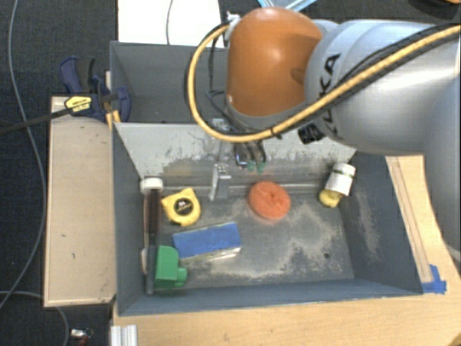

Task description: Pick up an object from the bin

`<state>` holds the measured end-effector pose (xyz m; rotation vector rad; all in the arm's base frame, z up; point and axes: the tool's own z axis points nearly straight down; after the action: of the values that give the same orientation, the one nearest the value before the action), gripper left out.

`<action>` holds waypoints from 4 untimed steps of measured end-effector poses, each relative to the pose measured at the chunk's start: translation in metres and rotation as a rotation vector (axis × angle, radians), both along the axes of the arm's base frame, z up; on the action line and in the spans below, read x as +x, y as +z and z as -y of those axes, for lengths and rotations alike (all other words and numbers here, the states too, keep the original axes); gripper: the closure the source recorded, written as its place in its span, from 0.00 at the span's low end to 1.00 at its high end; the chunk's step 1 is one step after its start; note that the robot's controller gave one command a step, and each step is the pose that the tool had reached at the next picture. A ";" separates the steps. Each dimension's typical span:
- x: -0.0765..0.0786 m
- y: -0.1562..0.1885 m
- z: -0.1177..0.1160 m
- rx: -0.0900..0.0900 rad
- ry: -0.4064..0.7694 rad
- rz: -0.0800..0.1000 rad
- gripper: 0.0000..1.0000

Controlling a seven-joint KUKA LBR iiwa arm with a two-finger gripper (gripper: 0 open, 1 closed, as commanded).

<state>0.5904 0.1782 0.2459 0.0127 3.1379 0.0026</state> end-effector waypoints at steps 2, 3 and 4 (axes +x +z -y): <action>-0.002 0.052 0.005 0.000 -0.131 -0.001 0.00; -0.005 0.082 0.010 0.002 -0.201 0.001 0.00; -0.014 0.134 0.005 0.001 -0.074 0.004 0.00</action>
Offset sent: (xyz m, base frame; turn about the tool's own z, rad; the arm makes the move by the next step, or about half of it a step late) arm -0.0026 -0.0064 0.0709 0.1762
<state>0.5759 0.1731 0.3800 0.1280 3.1314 0.0043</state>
